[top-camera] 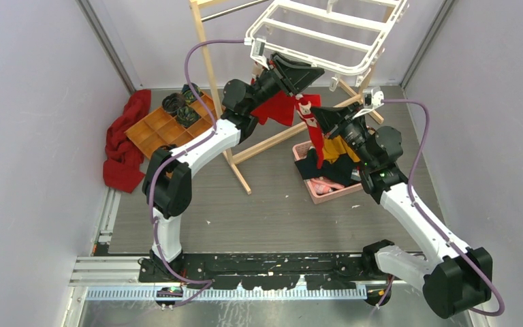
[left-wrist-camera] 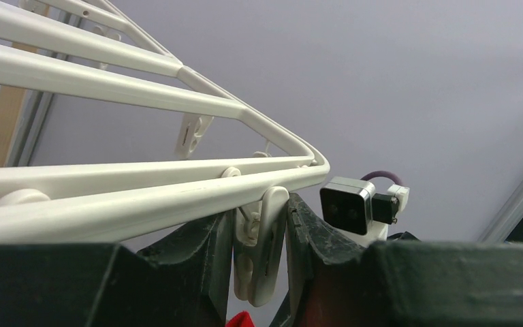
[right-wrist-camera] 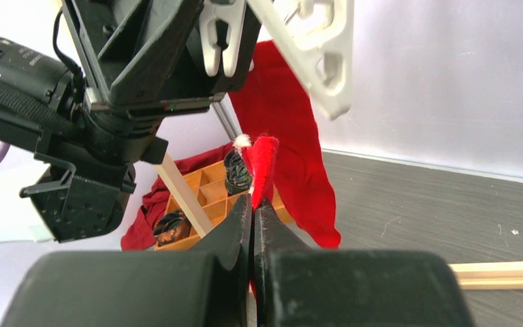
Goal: Clip the socks to the hanger
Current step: Clamp the sock onto the hanger.
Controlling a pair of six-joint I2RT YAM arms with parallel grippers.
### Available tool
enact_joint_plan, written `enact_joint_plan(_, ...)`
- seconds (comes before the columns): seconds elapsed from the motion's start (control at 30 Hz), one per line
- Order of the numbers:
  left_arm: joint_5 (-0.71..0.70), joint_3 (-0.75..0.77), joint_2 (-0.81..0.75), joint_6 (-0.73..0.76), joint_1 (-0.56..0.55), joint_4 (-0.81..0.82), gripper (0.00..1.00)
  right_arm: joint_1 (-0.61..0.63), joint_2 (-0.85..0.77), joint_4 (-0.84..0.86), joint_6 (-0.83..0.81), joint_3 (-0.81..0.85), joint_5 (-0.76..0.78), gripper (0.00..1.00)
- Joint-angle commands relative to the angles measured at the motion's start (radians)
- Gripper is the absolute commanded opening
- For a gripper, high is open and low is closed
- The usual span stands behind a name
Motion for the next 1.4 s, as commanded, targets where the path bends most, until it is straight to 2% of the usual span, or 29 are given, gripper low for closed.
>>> enact_joint_plan(0.0,-0.053,-0.007,-0.011,-0.041,0.009,0.055,0.0,0.018,0.028,0.12,0.012,0.073,0.048,0.01)
enact_joint_plan(0.57,-0.065,0.011,0.008,-0.046,0.008,0.061,0.0,0.036,0.112,0.196,0.003,0.141,0.077,0.01)
enact_joint_plan(1.37,-0.078,0.042,0.022,-0.058,0.018,0.072,0.0,0.047,0.048,0.191,0.038,0.087,0.012,0.01)
